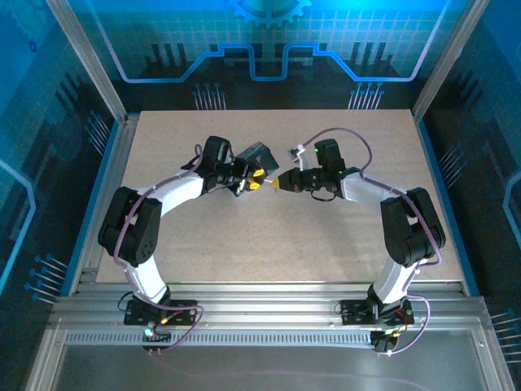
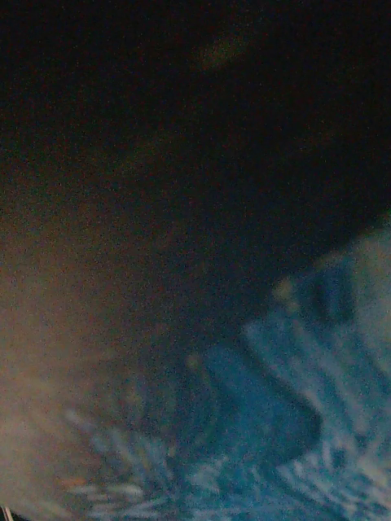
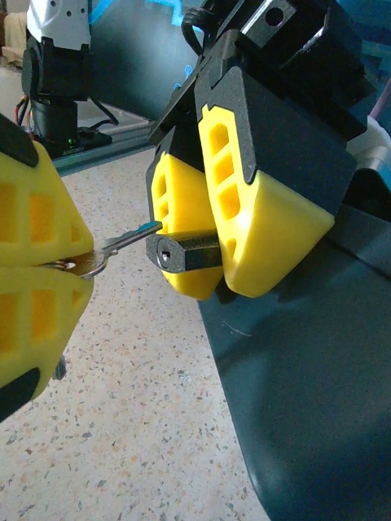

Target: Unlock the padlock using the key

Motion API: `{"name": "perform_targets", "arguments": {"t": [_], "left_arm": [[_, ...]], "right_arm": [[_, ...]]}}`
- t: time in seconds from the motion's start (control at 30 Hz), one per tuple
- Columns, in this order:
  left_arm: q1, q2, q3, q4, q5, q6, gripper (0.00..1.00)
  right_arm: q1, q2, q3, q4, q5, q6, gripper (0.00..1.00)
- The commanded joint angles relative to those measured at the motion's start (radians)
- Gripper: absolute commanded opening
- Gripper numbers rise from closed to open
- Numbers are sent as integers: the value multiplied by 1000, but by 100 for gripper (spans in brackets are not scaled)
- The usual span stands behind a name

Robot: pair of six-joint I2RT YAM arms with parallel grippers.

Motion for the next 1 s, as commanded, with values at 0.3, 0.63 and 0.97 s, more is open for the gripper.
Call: {"name": "perform_targets", "arguments": {"t": [0.3,0.63,0.97], "left_arm": [[7,-45,-27,18,-2,-30,0],[7,-47,-32,25,-2,-33,0],[7,-47,-40,36,-1,-40,0]], "right_arm": [[7,0,-38,50,-16,16,0],[18,22,-25,69,-11,32,0],[20,27,-35,70,-7,28,0]]}}
